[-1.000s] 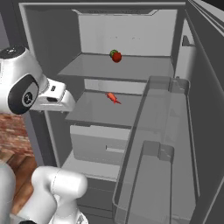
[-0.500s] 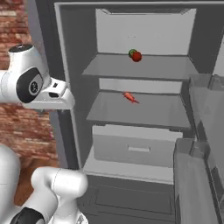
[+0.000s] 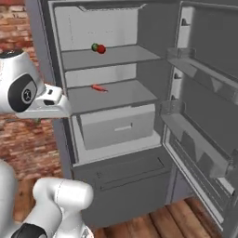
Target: Transport the fish and bell pepper to the fridge. Place the fish on the rack containing meat and place the bell pepper on the rack containing the vegetable, ensuring meats and vegetables are on different racks.
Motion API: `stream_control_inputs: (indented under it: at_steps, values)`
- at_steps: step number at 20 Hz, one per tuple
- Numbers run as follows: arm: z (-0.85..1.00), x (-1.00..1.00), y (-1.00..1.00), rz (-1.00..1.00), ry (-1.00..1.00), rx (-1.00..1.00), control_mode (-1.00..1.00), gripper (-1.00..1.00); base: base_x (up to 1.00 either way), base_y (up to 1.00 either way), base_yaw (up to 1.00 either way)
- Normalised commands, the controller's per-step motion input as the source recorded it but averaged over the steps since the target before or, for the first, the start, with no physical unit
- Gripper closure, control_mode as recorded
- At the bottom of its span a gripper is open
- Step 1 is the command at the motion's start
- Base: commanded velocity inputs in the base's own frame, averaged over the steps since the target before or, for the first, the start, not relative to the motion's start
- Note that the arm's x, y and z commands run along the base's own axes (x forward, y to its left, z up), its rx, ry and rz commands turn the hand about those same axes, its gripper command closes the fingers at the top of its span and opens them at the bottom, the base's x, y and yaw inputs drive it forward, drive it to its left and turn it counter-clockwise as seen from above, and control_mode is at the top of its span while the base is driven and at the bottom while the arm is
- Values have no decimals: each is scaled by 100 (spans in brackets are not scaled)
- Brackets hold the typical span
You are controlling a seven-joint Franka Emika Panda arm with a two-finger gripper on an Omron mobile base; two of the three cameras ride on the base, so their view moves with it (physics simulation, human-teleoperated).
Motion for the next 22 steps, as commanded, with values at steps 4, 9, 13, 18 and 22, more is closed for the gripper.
stream_control_inputs:
  at_steps: [4, 9, 13, 18, 22]
  values:
    - [0, 0, 0, 0, 0, 0, 100, -100, 0, 0, -100]
    - [0, 0, 0, 0, 0, 0, 100, -100, 0, 1, -100]
    - [0, 0, 0, 0, 0, 0, 100, -100, 0, 0, -100]
    - [0, 0, 0, 0, 0, 0, 100, -100, 0, 4, -100]
    - [0, 0, 0, 0, 0, 0, 100, -100, 0, 20, -98]
